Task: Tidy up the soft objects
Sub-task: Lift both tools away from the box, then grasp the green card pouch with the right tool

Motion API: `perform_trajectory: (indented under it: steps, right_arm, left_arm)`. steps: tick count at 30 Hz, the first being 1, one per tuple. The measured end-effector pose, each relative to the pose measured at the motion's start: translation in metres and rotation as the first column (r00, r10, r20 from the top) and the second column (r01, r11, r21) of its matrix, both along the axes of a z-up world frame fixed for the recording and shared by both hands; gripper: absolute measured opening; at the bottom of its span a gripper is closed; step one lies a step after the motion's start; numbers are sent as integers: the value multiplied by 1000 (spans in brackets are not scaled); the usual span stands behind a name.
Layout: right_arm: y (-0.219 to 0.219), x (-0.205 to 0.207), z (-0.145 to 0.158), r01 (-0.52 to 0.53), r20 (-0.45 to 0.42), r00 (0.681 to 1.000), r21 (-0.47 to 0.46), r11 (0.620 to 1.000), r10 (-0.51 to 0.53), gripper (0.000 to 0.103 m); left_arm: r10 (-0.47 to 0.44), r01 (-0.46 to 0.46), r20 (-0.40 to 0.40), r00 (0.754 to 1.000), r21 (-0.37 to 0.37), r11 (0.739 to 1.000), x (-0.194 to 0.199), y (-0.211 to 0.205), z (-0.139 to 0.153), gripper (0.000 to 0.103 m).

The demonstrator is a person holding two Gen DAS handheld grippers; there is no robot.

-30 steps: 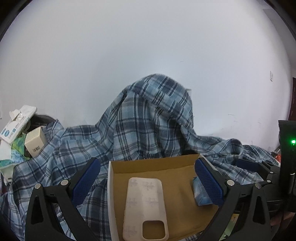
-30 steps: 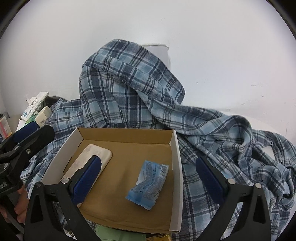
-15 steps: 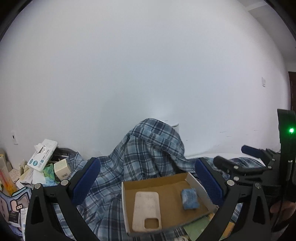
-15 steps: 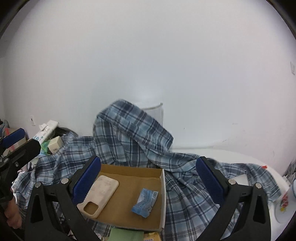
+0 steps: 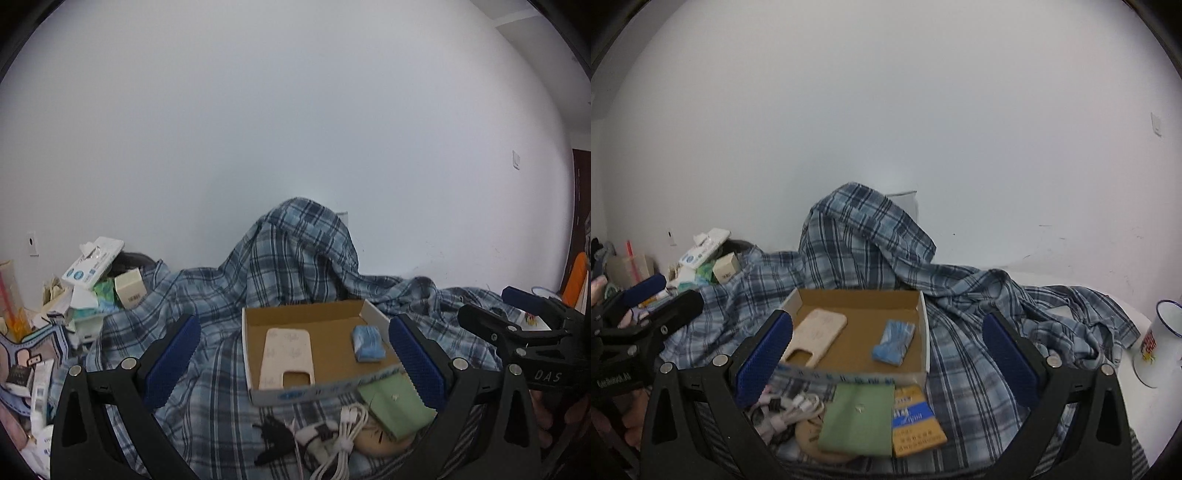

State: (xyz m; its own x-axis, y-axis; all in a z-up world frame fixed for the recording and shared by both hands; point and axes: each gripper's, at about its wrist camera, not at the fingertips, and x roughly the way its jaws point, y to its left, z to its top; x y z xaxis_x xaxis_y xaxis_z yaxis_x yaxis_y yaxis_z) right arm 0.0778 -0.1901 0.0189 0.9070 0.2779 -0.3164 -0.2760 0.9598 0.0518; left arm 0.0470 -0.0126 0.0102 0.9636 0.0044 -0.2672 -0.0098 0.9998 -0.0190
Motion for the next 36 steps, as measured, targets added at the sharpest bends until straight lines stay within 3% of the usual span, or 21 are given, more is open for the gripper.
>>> perform_trajectory:
  steps: [8,13,36]
  right_arm:
    - [13,-21,-33,-47,71,996,-85,995,53,102]
    - [14,-15,-52,-43,13,999,-75,996,44,102]
    - [14,-1,-60,-30,-68,997,-75,997,24,102]
  left_arm:
    - [-2,2,5,1000,-16,1000,-3,7,-27,103]
    - [-10,10,3,1000,-33,999,-3,10,-30,103]
    - [-3,-1,-54,999,-71,997,10,15,-39,103]
